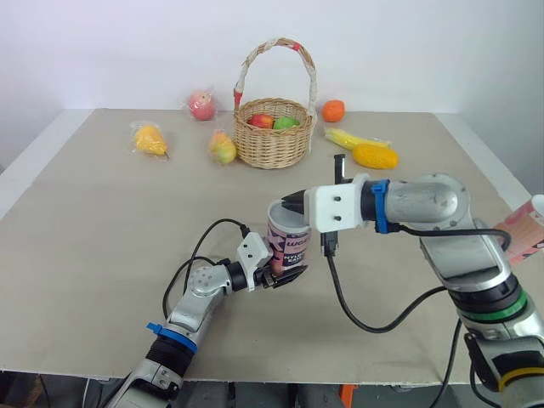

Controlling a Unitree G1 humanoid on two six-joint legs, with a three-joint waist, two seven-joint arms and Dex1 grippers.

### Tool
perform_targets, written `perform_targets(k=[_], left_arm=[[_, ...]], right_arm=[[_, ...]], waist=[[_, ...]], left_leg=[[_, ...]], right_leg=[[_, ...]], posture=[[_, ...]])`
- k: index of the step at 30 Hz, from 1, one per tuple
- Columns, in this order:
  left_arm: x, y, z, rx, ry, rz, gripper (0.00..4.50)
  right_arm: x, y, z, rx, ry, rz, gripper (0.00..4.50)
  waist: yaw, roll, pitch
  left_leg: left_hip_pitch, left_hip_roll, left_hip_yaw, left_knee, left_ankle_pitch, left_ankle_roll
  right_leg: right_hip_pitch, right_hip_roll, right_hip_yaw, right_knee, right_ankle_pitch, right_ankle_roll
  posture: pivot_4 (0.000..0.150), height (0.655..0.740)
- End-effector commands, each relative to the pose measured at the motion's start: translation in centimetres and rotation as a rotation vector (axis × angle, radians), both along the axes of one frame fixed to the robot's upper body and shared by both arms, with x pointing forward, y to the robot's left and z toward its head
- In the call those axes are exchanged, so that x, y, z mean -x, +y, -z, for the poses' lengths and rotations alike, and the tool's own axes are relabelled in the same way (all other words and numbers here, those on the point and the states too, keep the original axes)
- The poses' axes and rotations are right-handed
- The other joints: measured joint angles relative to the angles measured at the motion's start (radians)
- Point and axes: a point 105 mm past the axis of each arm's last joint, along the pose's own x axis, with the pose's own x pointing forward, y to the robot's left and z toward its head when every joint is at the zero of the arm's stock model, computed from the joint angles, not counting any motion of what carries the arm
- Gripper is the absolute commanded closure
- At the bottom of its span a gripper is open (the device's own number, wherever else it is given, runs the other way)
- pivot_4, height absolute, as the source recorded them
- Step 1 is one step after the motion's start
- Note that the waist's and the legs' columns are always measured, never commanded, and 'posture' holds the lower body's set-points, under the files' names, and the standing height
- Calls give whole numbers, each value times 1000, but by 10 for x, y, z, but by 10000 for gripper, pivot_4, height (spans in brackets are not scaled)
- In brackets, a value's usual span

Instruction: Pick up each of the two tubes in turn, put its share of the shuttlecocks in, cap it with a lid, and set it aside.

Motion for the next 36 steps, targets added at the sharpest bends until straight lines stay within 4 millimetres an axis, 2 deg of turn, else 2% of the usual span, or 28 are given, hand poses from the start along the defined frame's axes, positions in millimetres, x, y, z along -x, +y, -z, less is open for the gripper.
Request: perform_targets(k=[1,6,9,15,18,19,21,26,27,33,36], left_arm=[[2,6,30,-68,102,-24,10831],[3,6,29,-67,103,-22,10831],[2,6,29,-68,102,-21,11924],[2,5,30,-69,101,-19,11924],[2,5,29,-70,101,-19,11924],[2,5,29,-70,100,-18,11924],[2,5,29,-70,98,-15,11924],[1,4,29,-72,94,-11,11924],[1,4,28,-72,93,-12,11924],[1,6,28,-65,95,-27,11924],[1,6,27,-67,93,-26,11924]], right_arm=[[5,6,28,61,98,-28,45000],[4,1,15,40,111,-19,45000],[5,-3,0,17,130,-22,35052],[8,1,-36,-87,154,-67,6264],[11,2,-66,-134,133,-111,6264],[12,2,-74,-142,128,-124,8869],[11,1,-78,-114,137,-144,16952],[9,-5,-66,-4,176,-156,42446],[10,-6,-58,18,221,-165,44381],[11,-2,-14,91,334,-191,44381],[11,-7,13,185,394,-180,44381]], waist=[[0,0,0],[0,0,0],[0,0,0],[1,0,0],[1,2,2],[1,3,3],[2,3,3],[2,3,3],[2,3,4],[2,3,4],[2,4,3]], left_leg=[[0,0,0,0,0,0],[0,1,0,0,0,0],[0,0,0,0,0,0],[-2,0,0,0,0,0],[-3,0,0,0,0,0],[-3,0,1,0,0,0],[-4,0,0,0,0,0],[-4,0,1,0,0,0],[-4,0,1,0,0,0],[-4,0,1,0,0,0],[-4,0,1,0,0,0]], right_leg=[[0,0,0,0,0,0],[0,0,-1,0,0,0],[0,0,-1,0,0,0],[0,-2,-3,-1,-1,0],[-1,-3,-3,-2,-1,-1],[-1,-4,-3,-2,0,-1],[-2,-4,-4,-2,0,-1],[-1,-4,-5,-2,-1,-1],[-1,-4,-5,-2,-1,-1],[-1,-5,-6,-3,0,-3],[-1,-4,-5,-2,0,-3]], posture=[[1500,7400],[1500,7400],[1500,7400],[1500,7400],[1500,7400],[1500,7400],[1500,7400],[1500,7400],[1500,7400],[1500,7400],[1500,7400]])
